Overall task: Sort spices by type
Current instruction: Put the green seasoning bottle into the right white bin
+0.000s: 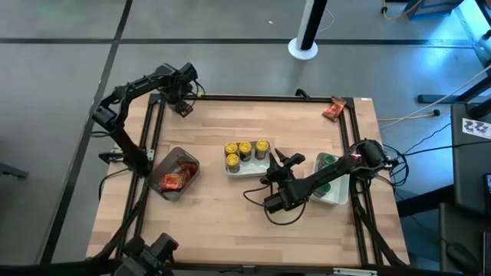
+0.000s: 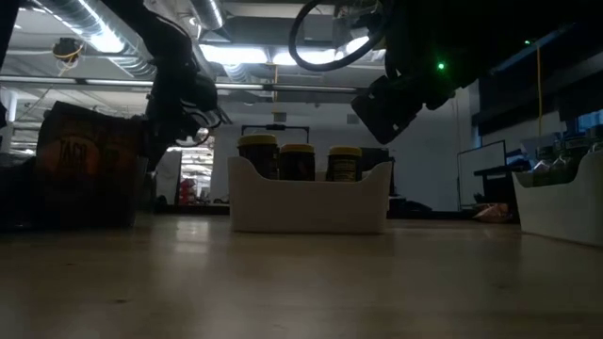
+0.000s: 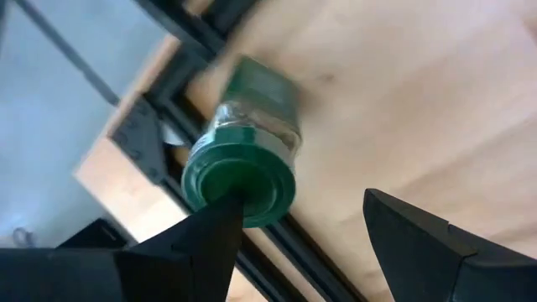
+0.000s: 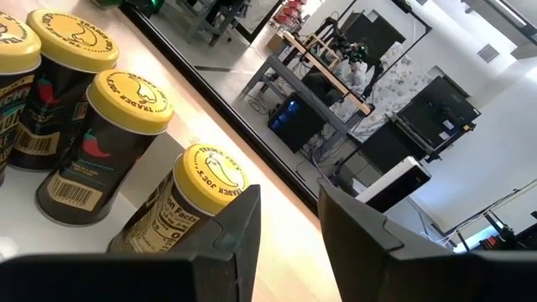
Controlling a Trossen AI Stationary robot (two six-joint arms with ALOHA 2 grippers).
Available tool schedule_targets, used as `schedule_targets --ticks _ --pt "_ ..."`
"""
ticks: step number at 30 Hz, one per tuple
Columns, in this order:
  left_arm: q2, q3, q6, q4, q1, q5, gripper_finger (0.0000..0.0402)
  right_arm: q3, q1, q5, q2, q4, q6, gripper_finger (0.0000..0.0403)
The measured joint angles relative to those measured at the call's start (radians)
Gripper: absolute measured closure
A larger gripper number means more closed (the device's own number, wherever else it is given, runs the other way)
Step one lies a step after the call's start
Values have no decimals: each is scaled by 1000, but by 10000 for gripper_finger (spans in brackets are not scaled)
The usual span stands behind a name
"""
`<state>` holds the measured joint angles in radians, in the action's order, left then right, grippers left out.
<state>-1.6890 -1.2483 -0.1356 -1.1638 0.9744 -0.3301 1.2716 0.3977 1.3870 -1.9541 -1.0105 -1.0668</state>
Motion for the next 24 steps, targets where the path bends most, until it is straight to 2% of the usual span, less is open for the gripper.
schedule_targets --ticks 4,8,15,24 --pt "22 4 -6 28 2 29 165 0 0 8 0 11 0 282" --pt "31 3 0 94 19 -17 165 0 0 9 0 22 1 282" --pt "27 3 4 112 46 -74 165 0 0 -9 0 23 2 282" --pt "41 4 8 110 48 -82 165 0 0 -8 0 23 3 282"
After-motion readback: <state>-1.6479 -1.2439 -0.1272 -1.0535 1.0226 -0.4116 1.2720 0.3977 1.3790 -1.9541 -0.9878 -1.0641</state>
